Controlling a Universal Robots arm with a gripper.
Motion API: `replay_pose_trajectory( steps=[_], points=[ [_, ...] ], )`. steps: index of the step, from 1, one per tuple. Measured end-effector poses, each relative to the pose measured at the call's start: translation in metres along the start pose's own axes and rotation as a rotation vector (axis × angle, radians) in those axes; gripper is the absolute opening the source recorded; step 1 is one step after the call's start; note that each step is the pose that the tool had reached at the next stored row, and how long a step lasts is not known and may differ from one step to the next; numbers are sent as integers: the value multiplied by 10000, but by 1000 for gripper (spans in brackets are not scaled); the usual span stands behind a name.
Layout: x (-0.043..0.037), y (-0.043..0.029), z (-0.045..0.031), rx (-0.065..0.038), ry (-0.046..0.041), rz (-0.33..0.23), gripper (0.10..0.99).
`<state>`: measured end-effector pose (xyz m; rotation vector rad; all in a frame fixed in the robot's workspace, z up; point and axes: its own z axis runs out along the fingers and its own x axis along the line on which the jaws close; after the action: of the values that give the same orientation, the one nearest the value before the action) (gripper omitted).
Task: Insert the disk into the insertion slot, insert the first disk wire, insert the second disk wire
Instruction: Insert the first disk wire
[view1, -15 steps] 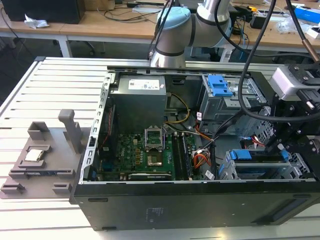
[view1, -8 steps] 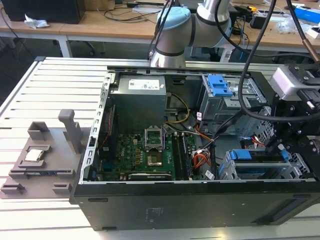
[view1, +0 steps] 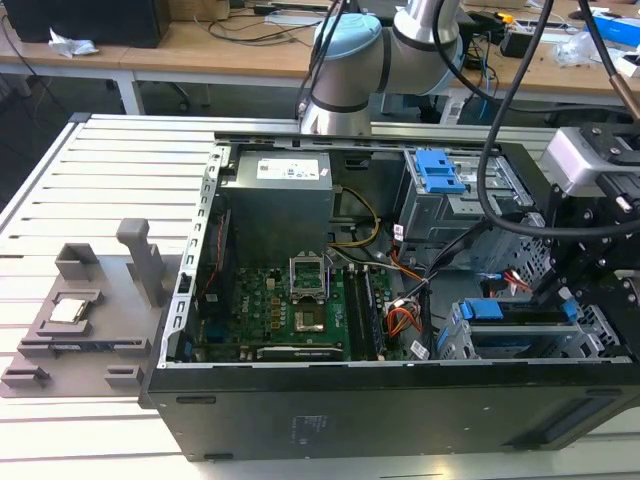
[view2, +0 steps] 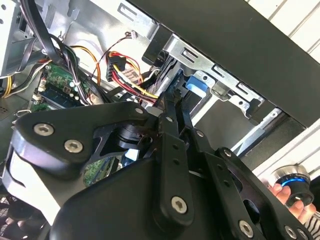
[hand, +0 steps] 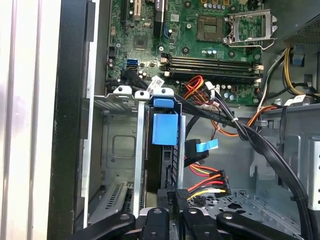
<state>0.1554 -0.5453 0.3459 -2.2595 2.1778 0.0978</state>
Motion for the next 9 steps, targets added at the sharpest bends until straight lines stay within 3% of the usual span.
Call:
replay_pose_trajectory(
  steps=[9],
  points=[
    [8,-1,21,2,-2,83,176]
  ],
)
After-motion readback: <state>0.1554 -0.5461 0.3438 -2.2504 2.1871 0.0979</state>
